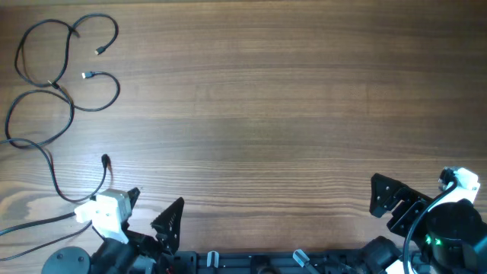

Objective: Untangle cables

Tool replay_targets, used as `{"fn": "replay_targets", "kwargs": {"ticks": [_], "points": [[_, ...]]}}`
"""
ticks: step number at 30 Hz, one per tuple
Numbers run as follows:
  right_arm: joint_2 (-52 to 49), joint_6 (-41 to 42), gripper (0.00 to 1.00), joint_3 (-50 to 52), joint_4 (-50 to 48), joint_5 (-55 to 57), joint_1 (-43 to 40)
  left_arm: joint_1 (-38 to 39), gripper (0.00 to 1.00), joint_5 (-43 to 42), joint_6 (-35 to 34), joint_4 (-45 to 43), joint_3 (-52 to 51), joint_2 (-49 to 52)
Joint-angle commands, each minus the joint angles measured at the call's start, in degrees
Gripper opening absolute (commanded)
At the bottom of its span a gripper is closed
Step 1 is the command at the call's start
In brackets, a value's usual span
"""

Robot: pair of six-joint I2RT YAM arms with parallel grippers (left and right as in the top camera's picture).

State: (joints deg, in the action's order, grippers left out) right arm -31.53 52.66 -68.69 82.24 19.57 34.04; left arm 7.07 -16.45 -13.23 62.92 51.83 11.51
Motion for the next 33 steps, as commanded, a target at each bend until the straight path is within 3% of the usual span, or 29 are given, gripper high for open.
{"fn": "replay_targets", "kwargs": {"ticks": [1, 13, 21, 30, 33], "points": [[0.3, 0.5, 1.00, 0.0, -0.3, 0.9, 0.1, 0.2, 1.00, -0.9, -0.7, 0.2, -0.5, -0.3], [0.3, 0.5, 1.00, 0.0, -0.3, 0.9, 0.1, 0.2, 1.00, -0.9, -0.7, 11.9, -0.5, -0.3], [0.5, 0.3, 1.00, 0.1, 0.4, 0.9, -0.8, 0.2, 1.00, -0.9, -0.7, 15.0, -0.5, -0.3], [4.5, -0.7, 1.00, 4.3, -3.7, 3.0, -15.8, 0.2, 1.00, -0.9, -0.7, 15.0, -0.5, -0.3], [8.5, -11.8, 1.00, 10.8, -14.1, -1.6, -20.9, 0.2, 1.00, -0.9, -0.7, 15.0, -0.5, -0.3]]}}
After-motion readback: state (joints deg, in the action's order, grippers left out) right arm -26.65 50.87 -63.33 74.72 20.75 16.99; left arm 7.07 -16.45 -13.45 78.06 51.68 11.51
